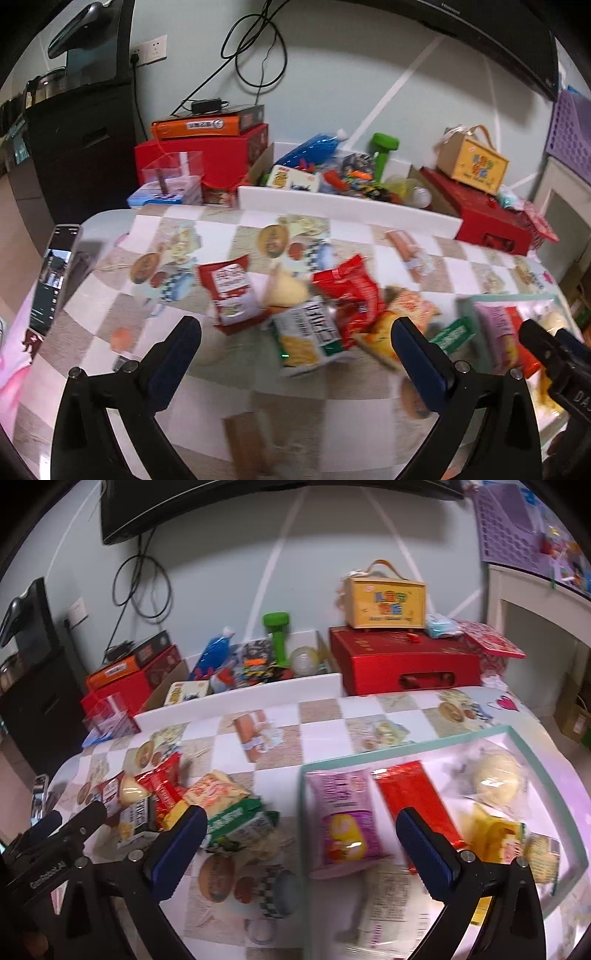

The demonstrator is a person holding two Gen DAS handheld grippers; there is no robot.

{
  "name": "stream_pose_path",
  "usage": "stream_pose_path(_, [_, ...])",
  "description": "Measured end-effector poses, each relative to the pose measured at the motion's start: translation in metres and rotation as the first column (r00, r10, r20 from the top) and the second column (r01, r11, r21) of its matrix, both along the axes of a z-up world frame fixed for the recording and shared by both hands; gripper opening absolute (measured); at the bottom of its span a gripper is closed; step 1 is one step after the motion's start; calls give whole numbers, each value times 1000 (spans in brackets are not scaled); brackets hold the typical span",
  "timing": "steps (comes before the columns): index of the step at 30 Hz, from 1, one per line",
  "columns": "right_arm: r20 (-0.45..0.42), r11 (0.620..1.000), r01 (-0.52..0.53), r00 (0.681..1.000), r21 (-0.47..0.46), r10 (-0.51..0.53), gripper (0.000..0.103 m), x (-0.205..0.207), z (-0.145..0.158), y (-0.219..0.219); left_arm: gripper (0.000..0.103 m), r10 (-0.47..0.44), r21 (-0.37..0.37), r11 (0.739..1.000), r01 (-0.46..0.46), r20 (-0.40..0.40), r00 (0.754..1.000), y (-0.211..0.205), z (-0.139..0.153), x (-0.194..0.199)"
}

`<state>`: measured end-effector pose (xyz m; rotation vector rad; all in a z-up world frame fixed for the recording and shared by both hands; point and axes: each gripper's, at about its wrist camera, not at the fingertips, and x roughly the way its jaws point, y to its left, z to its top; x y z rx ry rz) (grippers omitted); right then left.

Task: Organize snacks
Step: 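Move both open tools back from the tray to the snack pile, then grasp the white corn-cracker packet with the left tool while the right grasps the green bread packet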

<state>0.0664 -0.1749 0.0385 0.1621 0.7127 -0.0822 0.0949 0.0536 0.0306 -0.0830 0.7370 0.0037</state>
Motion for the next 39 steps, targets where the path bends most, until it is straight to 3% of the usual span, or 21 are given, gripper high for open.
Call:
stream_pose_path(15, [-75, 972, -192, 980, -135, 183, 103, 26, -34, 56, 102, 29, -119, 992, -47, -147, 989, 22, -36, 22])
stream_pose_path(17, [-80, 968, -207, 977, -143, 197, 99, 28, -38, 59, 102, 26, -122, 991, -46, -159, 987, 21, -40, 23])
stream_pose_path(31, [-107, 955, -253, 965, -154, 239, 86, 38, -57, 63, 102, 2, -196, 980, -36, -171, 985, 13, -50, 47])
stream_pose_path(35, [-117, 941, -283, 957, -185, 264, 79, 41, -61, 70, 89, -8, -186, 982, -28, -192, 981, 9, -58, 54])
stream_pose_path(39, [-128, 936, -292, 954, -198, 271, 79, 44, -65, 74, 84, -6, -166, 986, -30, -209, 978, 6, -66, 59])
